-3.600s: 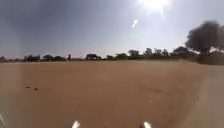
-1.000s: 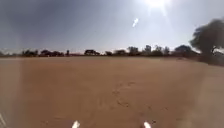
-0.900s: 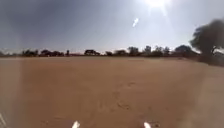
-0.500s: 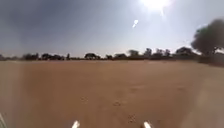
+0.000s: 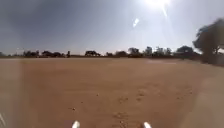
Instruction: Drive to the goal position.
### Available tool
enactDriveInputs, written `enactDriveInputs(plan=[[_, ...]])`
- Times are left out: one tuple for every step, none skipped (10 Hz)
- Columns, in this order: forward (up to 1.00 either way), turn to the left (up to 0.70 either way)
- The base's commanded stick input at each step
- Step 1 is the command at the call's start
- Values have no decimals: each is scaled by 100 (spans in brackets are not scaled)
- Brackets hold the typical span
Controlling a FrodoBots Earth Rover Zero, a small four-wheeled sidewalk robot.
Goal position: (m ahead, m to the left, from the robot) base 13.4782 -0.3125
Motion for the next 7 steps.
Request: enactDriveInputs(plan=[[70, 0], [70, 0], [70, 0], [70, 0], [70, 0], [70, 0], [70, 0]])
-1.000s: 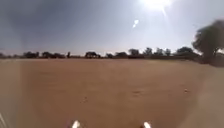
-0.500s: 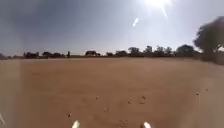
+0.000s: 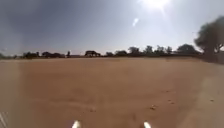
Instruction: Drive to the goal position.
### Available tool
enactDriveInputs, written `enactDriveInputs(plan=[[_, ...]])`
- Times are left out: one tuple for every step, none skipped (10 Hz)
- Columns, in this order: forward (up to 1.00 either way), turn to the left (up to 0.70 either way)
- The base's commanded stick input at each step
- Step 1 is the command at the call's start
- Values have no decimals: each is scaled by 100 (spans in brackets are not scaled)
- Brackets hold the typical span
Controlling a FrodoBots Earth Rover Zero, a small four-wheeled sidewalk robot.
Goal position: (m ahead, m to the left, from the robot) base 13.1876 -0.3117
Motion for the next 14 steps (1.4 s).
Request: enactDriveInputs(plan=[[70, 0], [70, 0], [70, 0], [70, 0], [70, 0], [70, 0], [70, 0], [70, 0], [70, 0], [70, 0], [70, 0], [70, 0], [70, 0], [70, 0]])
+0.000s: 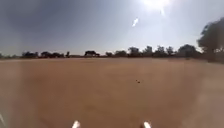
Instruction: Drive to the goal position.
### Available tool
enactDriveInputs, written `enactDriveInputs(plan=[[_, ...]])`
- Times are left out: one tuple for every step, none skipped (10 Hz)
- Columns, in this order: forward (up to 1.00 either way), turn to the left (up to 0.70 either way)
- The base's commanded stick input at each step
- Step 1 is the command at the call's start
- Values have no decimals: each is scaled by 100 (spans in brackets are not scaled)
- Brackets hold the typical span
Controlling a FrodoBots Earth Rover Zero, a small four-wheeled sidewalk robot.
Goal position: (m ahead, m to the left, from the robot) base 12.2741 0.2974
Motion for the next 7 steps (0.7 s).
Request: enactDriveInputs(plan=[[70, 0], [70, 0], [70, 0], [70, 0], [70, 0], [70, 0], [70, 0]])
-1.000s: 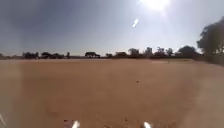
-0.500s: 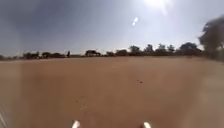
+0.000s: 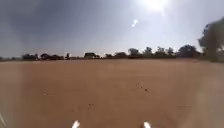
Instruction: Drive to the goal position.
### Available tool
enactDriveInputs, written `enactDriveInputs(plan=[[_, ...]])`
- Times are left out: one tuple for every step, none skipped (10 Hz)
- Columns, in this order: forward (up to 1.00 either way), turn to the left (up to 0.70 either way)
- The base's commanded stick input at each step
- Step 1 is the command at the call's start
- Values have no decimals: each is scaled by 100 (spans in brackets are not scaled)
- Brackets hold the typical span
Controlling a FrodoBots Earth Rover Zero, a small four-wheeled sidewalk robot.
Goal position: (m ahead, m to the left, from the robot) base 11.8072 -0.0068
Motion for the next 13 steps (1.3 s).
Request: enactDriveInputs(plan=[[70, 0], [70, 0], [70, 0], [70, 0], [70, 0], [70, 0], [70, 0], [70, 0], [70, 0], [70, 0], [70, 0], [70, 0], [70, 0]])
